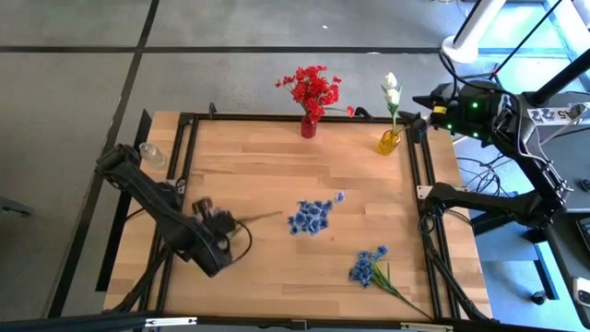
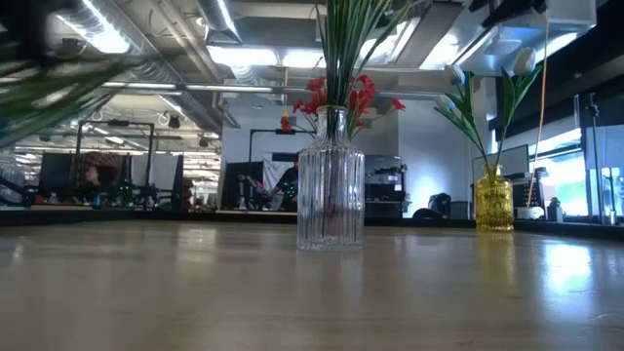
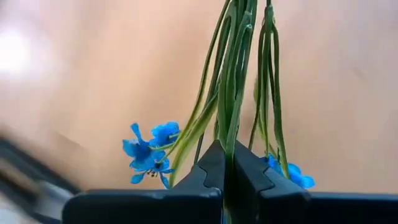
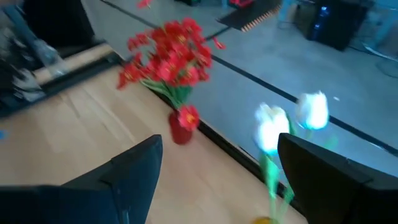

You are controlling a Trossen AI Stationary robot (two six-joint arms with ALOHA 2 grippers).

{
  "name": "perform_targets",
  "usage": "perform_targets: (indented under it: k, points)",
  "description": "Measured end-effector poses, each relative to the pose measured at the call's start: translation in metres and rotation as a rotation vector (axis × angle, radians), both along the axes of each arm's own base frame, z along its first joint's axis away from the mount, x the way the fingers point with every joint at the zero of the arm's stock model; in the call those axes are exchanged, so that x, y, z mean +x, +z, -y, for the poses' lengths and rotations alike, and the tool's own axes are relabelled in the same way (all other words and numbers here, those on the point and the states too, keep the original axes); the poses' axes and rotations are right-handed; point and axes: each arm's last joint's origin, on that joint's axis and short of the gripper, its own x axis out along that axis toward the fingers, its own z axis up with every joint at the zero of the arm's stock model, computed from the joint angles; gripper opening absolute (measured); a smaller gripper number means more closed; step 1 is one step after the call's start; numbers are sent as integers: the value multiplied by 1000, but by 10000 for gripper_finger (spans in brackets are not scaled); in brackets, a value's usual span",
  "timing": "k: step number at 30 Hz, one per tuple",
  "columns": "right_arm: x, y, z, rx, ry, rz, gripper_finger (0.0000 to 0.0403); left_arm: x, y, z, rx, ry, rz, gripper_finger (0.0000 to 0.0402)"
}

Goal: Sort flowers into vase by color
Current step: Put the left blue flower into the transparent vase

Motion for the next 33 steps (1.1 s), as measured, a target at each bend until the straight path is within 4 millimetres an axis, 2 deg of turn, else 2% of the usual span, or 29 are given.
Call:
perform_targets:
  k: [4, 8, 13, 16, 18, 22, 25, 28, 33]
  points:
    - [4, 4, 2, 30, 18, 78, 317, 6, 39, -17, 316, -101, 101, 2]
    - [9, 2, 3, 103, 31, 120, 317, 19, 69, -32, 655, -258, 177, 2]
    - [9, 2, 2, 144, 41, 146, 317, 35, 98, -57, 1020, -291, 153, 1]
    - [12, 4, 4, 204, 29, 216, 317, 43, 114, -73, 1231, -262, 74, 1]
    - [18, 7, 7, 267, 43, 295, 317, 50, 122, -85, 1283, -231, 10, 1]
    - [39, 11, 16, 448, 149, 447, 317, 68, 125, -105, 1251, -233, -113, 0]
    - [60, 11, 26, 579, 238, 505, 317, 86, 127, -110, 1219, -335, -200, 0]
    - [87, 9, 27, 667, 323, 528, 317, 105, 129, -109, 1224, -476, -269, 0]
    - [131, 3, 14, 771, 463, 534, 305, 124, 145, -104, 1219, -681, -115, 0]
